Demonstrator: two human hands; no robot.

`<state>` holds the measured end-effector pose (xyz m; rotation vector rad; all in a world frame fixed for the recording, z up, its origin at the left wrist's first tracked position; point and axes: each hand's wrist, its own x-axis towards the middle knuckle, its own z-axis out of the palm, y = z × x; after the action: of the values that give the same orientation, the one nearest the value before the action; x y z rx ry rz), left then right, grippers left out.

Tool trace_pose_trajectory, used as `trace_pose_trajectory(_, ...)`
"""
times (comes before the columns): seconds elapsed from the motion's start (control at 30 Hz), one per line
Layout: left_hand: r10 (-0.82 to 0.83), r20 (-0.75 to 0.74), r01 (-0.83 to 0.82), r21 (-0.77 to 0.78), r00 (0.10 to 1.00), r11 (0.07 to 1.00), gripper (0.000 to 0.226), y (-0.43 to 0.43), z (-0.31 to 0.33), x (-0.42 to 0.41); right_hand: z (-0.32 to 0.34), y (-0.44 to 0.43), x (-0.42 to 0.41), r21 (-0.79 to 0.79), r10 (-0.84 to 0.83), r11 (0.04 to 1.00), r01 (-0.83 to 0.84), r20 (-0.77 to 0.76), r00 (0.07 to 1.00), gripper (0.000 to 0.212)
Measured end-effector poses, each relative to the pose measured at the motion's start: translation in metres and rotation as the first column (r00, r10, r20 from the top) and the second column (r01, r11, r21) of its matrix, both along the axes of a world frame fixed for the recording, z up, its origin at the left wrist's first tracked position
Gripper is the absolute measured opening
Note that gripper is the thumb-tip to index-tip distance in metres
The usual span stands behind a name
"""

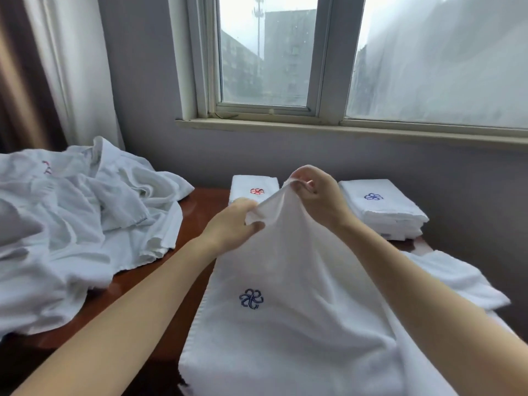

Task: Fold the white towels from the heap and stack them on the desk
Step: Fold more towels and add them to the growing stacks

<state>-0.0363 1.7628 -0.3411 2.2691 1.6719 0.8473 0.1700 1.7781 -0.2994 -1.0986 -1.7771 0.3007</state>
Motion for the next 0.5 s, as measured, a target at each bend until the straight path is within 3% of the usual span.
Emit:
trace_pose_trajectory(0.1, 0.104, 0.039, -0.105, 0.041, 0.994, 0.994, 0.018, 0.001, 0.015, 0.004, 0.015, -0.004, 0.010, 0.059, -0.024, 0.998, 0.028, -0.065, 0.998, 0.015)
trace_pose_trajectory(0.17, 0.111, 0.267, -0.098, -0.062, 0.957, 0.993, 0.013, 0.000, 0.020, 0.005, 0.019, -0.007, 0.017, 0.086, -0.051, 0.995, 0.056, -0.060, 0.997, 0.013)
trace_pose_trajectory(0.23, 0.147, 0.514, -0.094, -0.128, 0.845, 0.987, 0.010, -0.001, 0.022, 0.005, 0.018, -0.008, 0.022, 0.108, -0.107, 0.989, 0.101, 0.047, 0.993, 0.010)
trace_pose_trajectory(0.27, 0.181, 0.570, -0.133, -0.125, 0.802, 0.983, 0.009, -0.001, 0.021, 0.003, 0.016, -0.009, 0.024, 0.108, -0.136, 0.986, 0.124, 0.116, 0.984, 0.010)
trace_pose_trajectory(0.3, 0.214, 0.580, -0.191, -0.103, 0.786, 0.976, 0.008, -0.002, 0.021, 0.002, 0.013, -0.009, 0.025, 0.095, -0.159, 0.985, 0.143, 0.180, 0.971, 0.011)
trace_pose_trajectory(0.4, 0.290, 0.436, -0.353, 0.070, 0.852, 0.933, 0.004, -0.004, 0.019, -0.009, 0.001, -0.011, 0.021, 0.031, -0.173, 0.985, 0.172, 0.304, 0.937, 0.018)
trace_pose_trajectory(0.5, 0.300, 0.314, -0.377, 0.224, 0.901, 0.899, 0.003, -0.011, 0.021, -0.024, -0.009, -0.011, 0.011, 0.058, -0.188, 0.982, 0.179, 0.333, 0.924, 0.021)
